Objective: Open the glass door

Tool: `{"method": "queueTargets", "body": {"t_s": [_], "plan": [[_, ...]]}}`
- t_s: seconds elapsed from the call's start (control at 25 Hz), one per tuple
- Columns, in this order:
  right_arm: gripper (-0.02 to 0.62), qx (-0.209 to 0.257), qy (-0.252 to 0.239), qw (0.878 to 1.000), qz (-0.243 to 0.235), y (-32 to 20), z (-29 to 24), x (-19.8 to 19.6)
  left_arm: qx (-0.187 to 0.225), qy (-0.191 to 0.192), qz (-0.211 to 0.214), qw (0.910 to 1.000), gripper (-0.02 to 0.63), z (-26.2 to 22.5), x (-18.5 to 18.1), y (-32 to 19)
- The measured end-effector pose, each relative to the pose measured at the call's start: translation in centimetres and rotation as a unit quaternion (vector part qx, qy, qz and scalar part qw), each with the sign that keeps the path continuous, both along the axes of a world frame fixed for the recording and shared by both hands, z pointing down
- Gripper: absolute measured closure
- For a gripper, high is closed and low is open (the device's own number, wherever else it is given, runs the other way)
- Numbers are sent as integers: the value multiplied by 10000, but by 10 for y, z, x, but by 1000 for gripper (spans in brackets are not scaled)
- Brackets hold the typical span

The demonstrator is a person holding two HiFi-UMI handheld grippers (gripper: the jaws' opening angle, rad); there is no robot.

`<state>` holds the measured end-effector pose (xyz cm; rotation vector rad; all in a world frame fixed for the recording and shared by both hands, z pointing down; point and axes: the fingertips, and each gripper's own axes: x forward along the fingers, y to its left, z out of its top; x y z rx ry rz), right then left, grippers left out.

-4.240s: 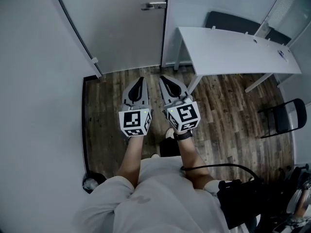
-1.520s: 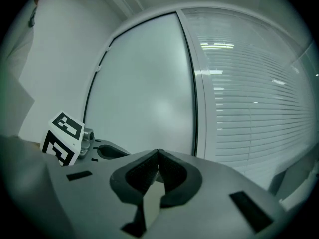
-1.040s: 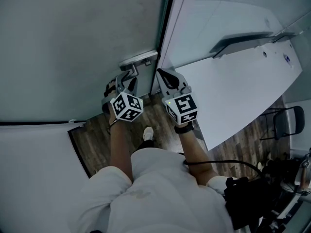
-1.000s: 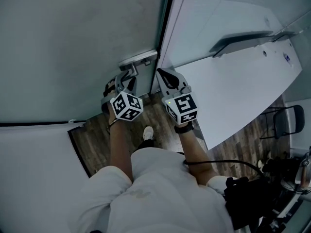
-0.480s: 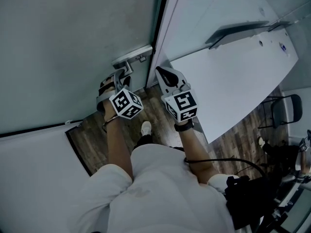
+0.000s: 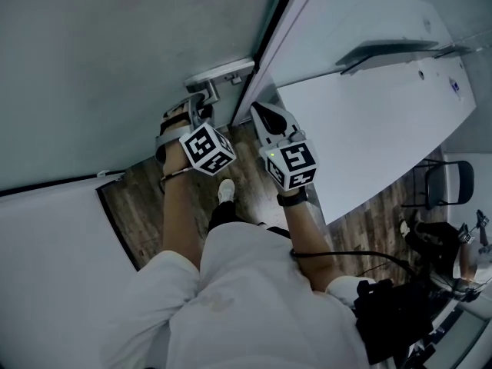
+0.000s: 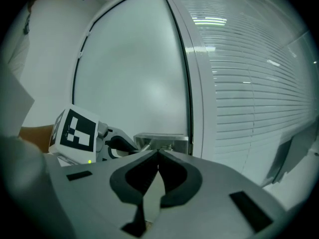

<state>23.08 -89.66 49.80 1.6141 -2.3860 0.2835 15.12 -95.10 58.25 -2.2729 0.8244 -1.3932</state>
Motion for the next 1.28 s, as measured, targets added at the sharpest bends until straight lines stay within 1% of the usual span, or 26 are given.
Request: {"method": "queueTargets", "body": {"t_s": [0.08,0.12,0.24,0.36,0.52,0.56,0.76,0.96,1.04,1.16,1.2,1.28], "plan": [[592,-53,-6,10000,-5,2,5,0,-103,398,-92,9991,466,1,0,-1],[592,-74,-4,10000,-14,4,7,1,-99,513,-116,9986,466,1,1,-2],[592,-108,7,9999,-33,7,10,3,3,549,-110,9984,466,1,1,-3],[592,-135,-17,9999,-25,13,13,3,-37,676,-100,9977,466,1,0,-2],[592,-195,-82,9997,-119,21,17,-4,-115,1187,-195,9927,466,5,-1,-2],[592,-192,-81,9997,-152,22,16,-5,-90,1232,-211,9921,466,4,-1,-2],[592,-71,-32,9998,-181,32,4,-3,-31,1192,-262,9925,466,4,-3,1],[592,58,-1,9999,-152,43,-9,14,81,997,-345,9944,466,9,-2,7],[592,125,5,9998,-150,47,-17,20,213,668,-381,9968,466,9,-3,9],[592,247,-12,9995,-177,54,-31,28,563,-116,-341,9978,466,8,-5,14],[592,283,-25,9994,-184,57,-35,30,621,-295,-346,9970,465,8,-5,17],[592,341,-55,9992,-204,64,-41,33,637,-453,-408,9961,465,9,-5,21]]}}
